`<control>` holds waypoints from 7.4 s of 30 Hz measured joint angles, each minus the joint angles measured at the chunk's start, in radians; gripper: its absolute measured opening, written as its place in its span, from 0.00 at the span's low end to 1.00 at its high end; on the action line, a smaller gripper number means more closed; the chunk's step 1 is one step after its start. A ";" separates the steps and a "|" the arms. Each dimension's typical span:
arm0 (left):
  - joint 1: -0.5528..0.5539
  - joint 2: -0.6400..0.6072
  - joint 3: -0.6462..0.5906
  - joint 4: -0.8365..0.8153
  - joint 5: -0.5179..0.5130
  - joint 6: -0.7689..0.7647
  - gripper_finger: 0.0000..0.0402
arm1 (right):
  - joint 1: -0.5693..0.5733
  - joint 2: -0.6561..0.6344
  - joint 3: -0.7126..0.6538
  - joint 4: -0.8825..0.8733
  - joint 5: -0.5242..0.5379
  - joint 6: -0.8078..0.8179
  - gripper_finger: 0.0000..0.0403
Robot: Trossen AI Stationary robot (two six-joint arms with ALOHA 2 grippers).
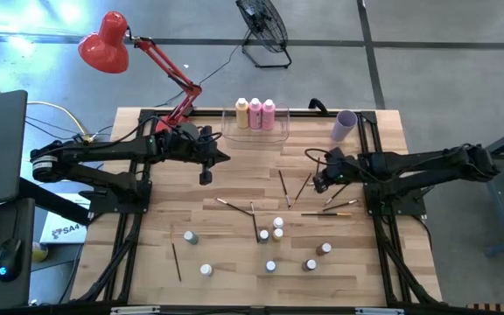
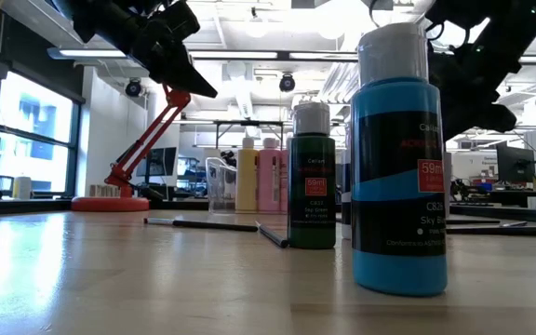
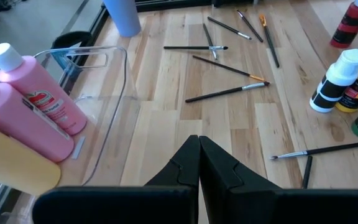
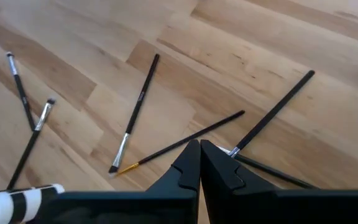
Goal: Pick & Place Paint Supplies
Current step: Put the black paint brush into the violet cup
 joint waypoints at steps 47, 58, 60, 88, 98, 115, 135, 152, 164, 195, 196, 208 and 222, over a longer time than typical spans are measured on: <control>0.000 0.000 -0.001 -0.004 0.001 0.000 0.00 | -0.008 0.169 -0.001 -0.004 -0.093 0.057 0.12; 0.000 0.000 -0.001 -0.013 0.001 0.000 0.00 | -0.008 0.180 -0.001 -0.004 -0.014 0.082 0.39; 0.000 0.000 -0.001 -0.024 0.001 0.000 0.00 | -0.008 0.180 -0.001 -0.004 -0.014 0.130 0.39; 0.000 0.000 -0.001 -0.051 0.002 0.000 0.00 | -0.009 0.431 -0.001 0.100 -0.095 0.247 0.27; 0.000 0.000 -0.001 -0.050 0.001 0.000 0.00 | -0.009 0.456 -0.001 0.102 -0.062 0.248 0.26; 0.000 0.000 0.000 -0.050 0.001 -0.001 0.00 | -0.009 0.456 -0.001 0.102 -0.059 0.247 0.12; 0.000 0.000 0.000 -0.050 0.001 -0.001 0.00 | -0.006 0.448 -0.001 0.084 -0.117 0.195 0.01; 0.000 0.000 0.000 -0.046 0.000 -0.007 0.00 | 0.032 0.203 0.009 0.001 -0.095 -0.013 0.01; 0.000 0.000 0.045 -0.033 -0.058 0.025 0.03 | 0.112 0.180 0.189 -0.135 0.059 -0.349 0.01; 0.001 0.295 0.440 -0.253 0.073 -0.197 0.55 | 0.236 0.390 0.288 0.018 0.723 -1.002 0.01; 0.001 0.299 0.460 -0.276 0.099 -0.208 0.55 | 0.245 0.390 0.288 0.043 0.742 -1.037 0.01; 0.134 0.328 0.606 -0.429 0.477 -0.491 0.55 | 0.289 0.391 0.288 0.258 0.850 -1.396 0.01; 0.158 0.463 0.605 -0.378 0.692 -0.711 0.55 | 0.295 0.569 0.288 0.596 0.936 -1.836 0.01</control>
